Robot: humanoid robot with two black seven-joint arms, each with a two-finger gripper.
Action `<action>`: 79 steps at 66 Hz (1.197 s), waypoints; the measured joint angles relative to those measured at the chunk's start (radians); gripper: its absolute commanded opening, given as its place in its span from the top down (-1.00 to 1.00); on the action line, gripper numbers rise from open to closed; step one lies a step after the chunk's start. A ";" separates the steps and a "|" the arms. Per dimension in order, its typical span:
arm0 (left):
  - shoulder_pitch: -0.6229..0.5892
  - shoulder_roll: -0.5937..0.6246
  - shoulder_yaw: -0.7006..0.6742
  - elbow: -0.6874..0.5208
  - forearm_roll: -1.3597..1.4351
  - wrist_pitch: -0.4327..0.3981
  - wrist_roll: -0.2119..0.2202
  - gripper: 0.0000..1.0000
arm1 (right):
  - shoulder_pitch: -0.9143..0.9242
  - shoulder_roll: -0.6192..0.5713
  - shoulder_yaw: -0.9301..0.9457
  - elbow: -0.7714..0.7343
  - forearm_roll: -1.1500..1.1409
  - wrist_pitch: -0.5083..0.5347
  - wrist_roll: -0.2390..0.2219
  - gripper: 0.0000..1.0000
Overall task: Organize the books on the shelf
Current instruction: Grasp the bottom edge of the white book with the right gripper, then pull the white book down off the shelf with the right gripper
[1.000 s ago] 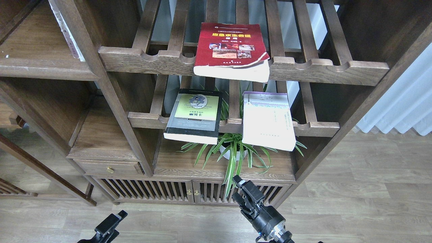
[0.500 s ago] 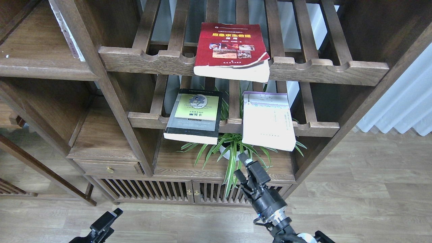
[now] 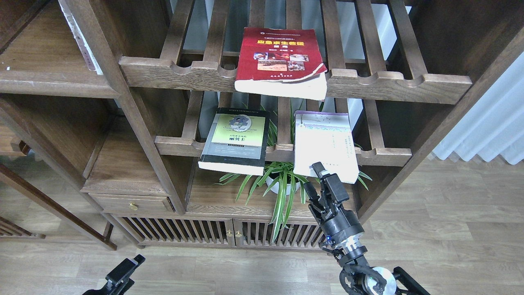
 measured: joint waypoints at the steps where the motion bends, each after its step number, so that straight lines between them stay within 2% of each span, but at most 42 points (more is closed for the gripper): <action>1: 0.000 0.000 0.000 0.000 0.000 0.000 0.000 -1.00 | 0.001 0.000 0.000 -0.003 0.001 0.000 0.003 -0.30; 5: -0.002 0.000 0.000 0.001 0.000 0.000 0.000 -1.00 | 0.005 0.000 0.001 -0.016 0.003 0.000 0.010 -0.15; 14: -0.008 -0.001 0.000 0.004 0.001 0.000 -0.001 -1.00 | 0.024 0.000 0.007 -0.052 0.008 0.000 0.024 -0.13; 19: -0.013 -0.001 0.000 0.009 0.001 0.000 -0.001 -1.00 | 0.036 0.000 0.008 -0.060 0.009 0.000 0.041 -0.04; 23: -0.015 -0.001 0.000 0.011 0.002 0.000 -0.001 -1.00 | 0.040 0.000 0.008 -0.062 0.009 0.000 0.049 0.12; 24: -0.015 -0.002 0.000 0.013 0.002 0.000 -0.001 -1.00 | 0.040 0.000 0.008 -0.062 0.010 0.000 0.051 0.25; 30: -0.015 -0.002 0.000 0.015 0.002 0.000 -0.001 -1.00 | 0.040 0.000 0.008 -0.063 0.010 0.000 0.052 0.38; 35: -0.016 -0.002 0.000 0.015 0.002 0.000 -0.001 -1.00 | 0.040 0.000 0.007 -0.062 0.010 0.000 0.053 0.66; 36: -0.016 -0.002 0.000 0.015 0.002 0.000 -0.001 -1.00 | 0.040 0.000 0.006 -0.062 0.010 0.000 0.053 0.79; 38: -0.017 -0.002 0.000 0.016 0.002 0.000 -0.001 -1.00 | 0.040 0.000 0.005 -0.060 0.010 0.000 0.053 0.92; 63: -0.040 -0.004 0.000 0.059 0.001 0.000 -0.002 -1.00 | 0.015 0.000 -0.056 -0.046 0.001 0.000 0.040 0.91; 79: -0.037 -0.002 0.016 0.050 0.006 0.000 0.007 -1.00 | -0.084 0.000 -0.124 -0.030 -0.004 0.000 0.037 0.91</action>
